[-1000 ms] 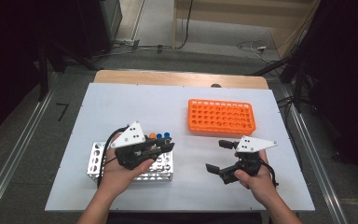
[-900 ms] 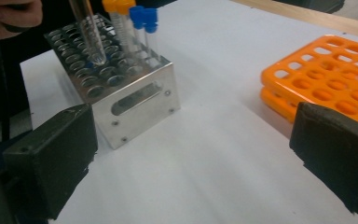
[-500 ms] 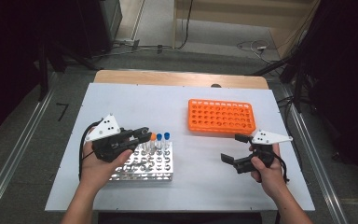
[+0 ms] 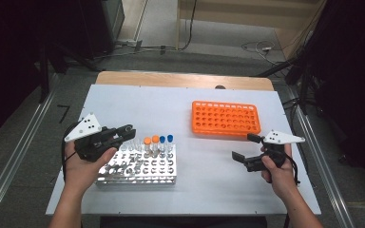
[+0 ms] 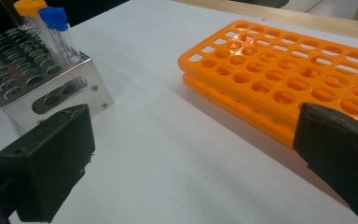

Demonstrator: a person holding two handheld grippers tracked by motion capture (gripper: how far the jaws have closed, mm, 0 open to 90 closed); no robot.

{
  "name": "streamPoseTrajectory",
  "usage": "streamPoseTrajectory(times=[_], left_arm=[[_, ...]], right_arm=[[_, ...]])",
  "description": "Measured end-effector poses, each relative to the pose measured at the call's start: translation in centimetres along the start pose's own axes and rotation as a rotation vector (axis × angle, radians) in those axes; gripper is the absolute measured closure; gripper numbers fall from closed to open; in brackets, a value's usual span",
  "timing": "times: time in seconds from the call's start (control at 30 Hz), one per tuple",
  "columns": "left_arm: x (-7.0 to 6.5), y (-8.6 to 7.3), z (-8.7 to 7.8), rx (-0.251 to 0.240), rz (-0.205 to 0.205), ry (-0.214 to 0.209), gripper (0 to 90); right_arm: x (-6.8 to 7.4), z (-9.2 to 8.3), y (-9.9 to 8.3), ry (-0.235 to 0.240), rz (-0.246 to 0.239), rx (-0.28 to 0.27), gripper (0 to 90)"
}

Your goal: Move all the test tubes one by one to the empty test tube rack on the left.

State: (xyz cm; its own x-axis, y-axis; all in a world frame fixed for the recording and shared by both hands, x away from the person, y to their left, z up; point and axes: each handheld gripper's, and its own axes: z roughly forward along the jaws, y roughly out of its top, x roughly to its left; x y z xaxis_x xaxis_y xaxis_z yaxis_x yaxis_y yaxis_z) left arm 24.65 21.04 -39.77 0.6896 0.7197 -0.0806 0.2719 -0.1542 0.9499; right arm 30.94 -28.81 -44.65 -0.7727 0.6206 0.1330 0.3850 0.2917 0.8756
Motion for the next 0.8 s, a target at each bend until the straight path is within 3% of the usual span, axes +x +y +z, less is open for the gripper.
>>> streamPoseTrajectory(times=[0.17, 0.4, 0.53, 0.8], left_arm=[[0.5, -0.7, 0.4, 0.019, -0.004, 0.034, 76.4], [1.1, -1.7, 0.8, 0.0, -0.03, 0.082, 76.4], [1.3, -2.1, 1.0, -0.009, -0.046, 0.076, 76.4], [1.1, -2.7, 1.5, 0.054, -0.019, 0.069, 76.3]], right_arm=[[-0.4, -0.1, -0.2, -0.01, 0.005, -0.002, 0.0], [-0.7, -0.1, -0.3, -0.015, 0.008, -0.002, 0.0], [-0.7, 0.0, -0.4, -0.017, 0.011, 0.002, 0.0], [-0.9, 0.0, -0.5, -0.021, 0.011, 0.006, 0.0]])
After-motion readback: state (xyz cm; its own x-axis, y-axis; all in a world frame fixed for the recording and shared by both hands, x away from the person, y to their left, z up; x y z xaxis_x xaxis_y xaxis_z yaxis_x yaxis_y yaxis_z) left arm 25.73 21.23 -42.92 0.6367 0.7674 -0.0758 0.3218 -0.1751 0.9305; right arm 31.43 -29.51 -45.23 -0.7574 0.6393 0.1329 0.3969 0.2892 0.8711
